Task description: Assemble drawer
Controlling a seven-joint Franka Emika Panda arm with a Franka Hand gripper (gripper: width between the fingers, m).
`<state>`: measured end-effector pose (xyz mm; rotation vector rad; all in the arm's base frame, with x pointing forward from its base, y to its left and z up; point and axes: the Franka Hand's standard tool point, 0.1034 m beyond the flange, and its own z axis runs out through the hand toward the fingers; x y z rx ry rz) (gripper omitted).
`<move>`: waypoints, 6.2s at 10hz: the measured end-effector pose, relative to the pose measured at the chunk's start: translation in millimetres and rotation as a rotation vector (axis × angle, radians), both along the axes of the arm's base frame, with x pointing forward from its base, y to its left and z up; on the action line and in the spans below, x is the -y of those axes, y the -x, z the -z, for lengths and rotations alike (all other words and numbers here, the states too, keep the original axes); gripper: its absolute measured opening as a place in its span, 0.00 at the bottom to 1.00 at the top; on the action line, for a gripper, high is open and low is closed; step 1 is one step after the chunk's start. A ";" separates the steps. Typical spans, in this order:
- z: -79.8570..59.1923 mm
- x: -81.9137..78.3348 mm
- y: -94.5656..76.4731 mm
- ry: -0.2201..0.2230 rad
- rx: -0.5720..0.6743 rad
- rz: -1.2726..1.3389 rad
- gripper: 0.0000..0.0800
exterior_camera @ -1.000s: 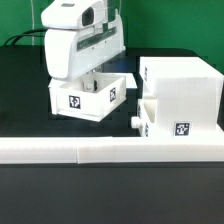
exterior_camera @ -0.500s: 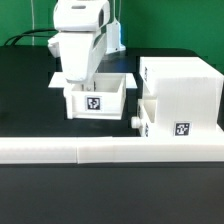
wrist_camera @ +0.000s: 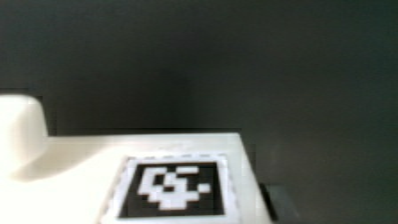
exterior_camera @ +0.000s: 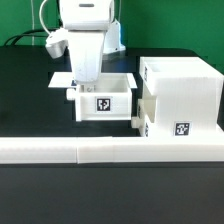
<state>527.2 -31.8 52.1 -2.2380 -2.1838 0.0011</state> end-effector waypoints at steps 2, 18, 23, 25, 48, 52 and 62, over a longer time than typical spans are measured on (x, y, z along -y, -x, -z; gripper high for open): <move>-2.8 -3.3 -11.1 -0.002 -0.010 -0.010 0.05; -6.2 -21.8 -24.9 0.001 -0.004 -0.023 0.05; -2.6 -24.9 -22.7 -0.002 -0.010 -0.027 0.05; -0.3 -24.8 -22.9 -0.008 0.022 -0.023 0.05; -0.1 -39.5 -21.5 0.003 0.023 0.015 0.05; -0.5 -38.4 -22.0 0.021 0.014 0.017 0.05; -2.4 -36.0 -28.0 0.056 -0.010 -0.078 0.07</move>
Offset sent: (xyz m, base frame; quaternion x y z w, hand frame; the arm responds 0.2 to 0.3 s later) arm 0.0185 0.0053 -0.0018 0.0458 -0.0143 -0.0585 0.9971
